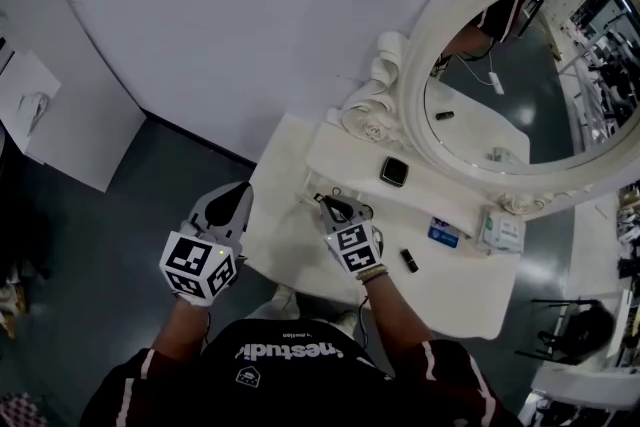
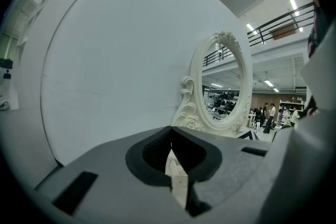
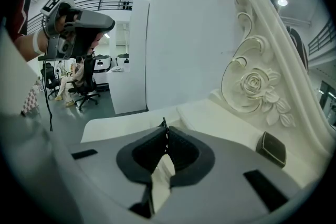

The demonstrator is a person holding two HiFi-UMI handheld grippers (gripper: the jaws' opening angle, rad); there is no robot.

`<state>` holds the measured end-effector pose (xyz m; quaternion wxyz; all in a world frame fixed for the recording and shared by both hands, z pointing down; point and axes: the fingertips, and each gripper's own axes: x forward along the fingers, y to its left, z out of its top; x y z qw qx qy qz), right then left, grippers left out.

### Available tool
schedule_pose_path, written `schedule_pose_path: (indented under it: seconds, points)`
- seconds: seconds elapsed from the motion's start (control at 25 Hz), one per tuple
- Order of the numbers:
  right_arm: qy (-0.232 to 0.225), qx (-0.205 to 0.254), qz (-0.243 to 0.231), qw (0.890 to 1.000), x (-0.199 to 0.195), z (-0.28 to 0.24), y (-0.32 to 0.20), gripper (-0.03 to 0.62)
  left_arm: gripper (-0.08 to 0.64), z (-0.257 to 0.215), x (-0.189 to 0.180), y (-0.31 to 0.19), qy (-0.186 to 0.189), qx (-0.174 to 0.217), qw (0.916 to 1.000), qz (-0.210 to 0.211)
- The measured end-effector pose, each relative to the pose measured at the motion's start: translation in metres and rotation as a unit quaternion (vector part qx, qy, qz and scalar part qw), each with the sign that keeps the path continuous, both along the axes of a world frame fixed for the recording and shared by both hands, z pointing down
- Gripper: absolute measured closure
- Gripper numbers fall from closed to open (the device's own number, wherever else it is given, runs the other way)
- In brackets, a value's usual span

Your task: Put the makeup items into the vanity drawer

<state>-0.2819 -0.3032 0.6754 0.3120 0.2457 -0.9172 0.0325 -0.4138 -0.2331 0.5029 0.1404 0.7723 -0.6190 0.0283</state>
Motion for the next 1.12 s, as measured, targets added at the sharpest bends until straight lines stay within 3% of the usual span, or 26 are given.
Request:
schedule_pose_path:
  seconds: [0.6,1.12]
  points:
    - [0.005,-0.002,0.004,1.000,0.004,0.001,-0.003,0.522,0.554,-0.001,0.000,0.000,0.002,0.001,1.0000,-0.004]
    - [-0.004,0.009,0.039,0.999,0.048,-0.019,-0.012,0.518,0.554,-0.012,0.031,-0.010,0.003,0.011,0.9998,0.014]
